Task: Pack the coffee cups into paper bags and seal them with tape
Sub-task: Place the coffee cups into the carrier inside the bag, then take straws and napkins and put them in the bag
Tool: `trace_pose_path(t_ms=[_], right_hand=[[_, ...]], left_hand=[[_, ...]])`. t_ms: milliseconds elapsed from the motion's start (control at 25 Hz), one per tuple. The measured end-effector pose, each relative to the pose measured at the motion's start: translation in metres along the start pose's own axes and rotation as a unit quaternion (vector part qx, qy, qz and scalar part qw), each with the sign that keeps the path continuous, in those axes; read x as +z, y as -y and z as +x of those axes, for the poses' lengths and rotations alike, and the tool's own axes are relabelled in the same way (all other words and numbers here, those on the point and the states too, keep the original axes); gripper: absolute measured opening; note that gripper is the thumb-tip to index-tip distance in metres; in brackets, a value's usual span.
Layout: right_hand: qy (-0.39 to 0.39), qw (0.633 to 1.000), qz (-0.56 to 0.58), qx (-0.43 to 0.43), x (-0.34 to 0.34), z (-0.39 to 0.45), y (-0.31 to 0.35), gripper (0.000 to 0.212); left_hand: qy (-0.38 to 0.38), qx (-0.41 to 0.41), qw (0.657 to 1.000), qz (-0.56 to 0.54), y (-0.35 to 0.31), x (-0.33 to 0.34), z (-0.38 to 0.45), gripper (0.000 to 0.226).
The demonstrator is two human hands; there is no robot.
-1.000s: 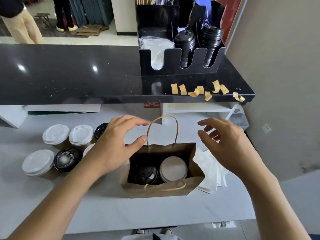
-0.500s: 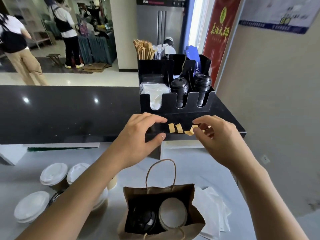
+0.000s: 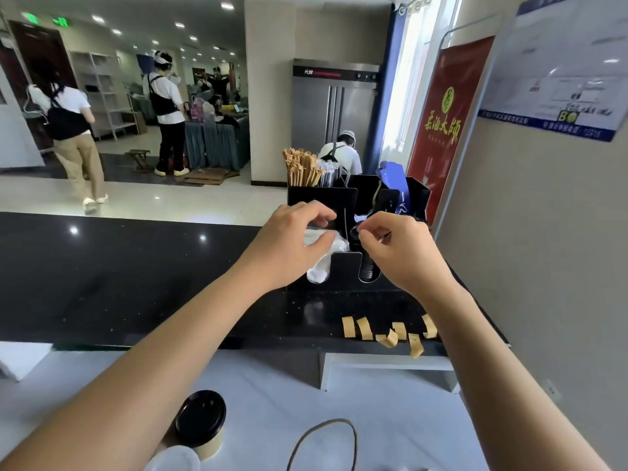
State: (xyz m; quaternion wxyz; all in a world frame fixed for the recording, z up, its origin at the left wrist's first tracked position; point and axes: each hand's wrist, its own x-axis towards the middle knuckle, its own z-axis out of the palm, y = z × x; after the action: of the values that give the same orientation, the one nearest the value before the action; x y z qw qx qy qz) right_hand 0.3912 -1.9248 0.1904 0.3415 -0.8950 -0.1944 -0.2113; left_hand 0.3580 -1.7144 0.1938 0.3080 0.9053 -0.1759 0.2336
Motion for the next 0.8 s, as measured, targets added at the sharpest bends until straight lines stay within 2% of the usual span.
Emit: trace_pose_path(t_ms=[560, 800], right_hand=[[-0.04, 0.996, -0.026, 0.072, 0.045, 0.151, -0.053, 0.009], [-0.037, 0.991, -0.051, 0.121, 0.073, 0.202, -0.063, 0.037]], left_hand=[[-0.012, -0.027, 0.999, 0.016, 0.063, 0.036, 0.111, 0.032], [-0.032, -0.039, 0.999, 0.004, 0.083, 0.044, 0.124, 0.029]])
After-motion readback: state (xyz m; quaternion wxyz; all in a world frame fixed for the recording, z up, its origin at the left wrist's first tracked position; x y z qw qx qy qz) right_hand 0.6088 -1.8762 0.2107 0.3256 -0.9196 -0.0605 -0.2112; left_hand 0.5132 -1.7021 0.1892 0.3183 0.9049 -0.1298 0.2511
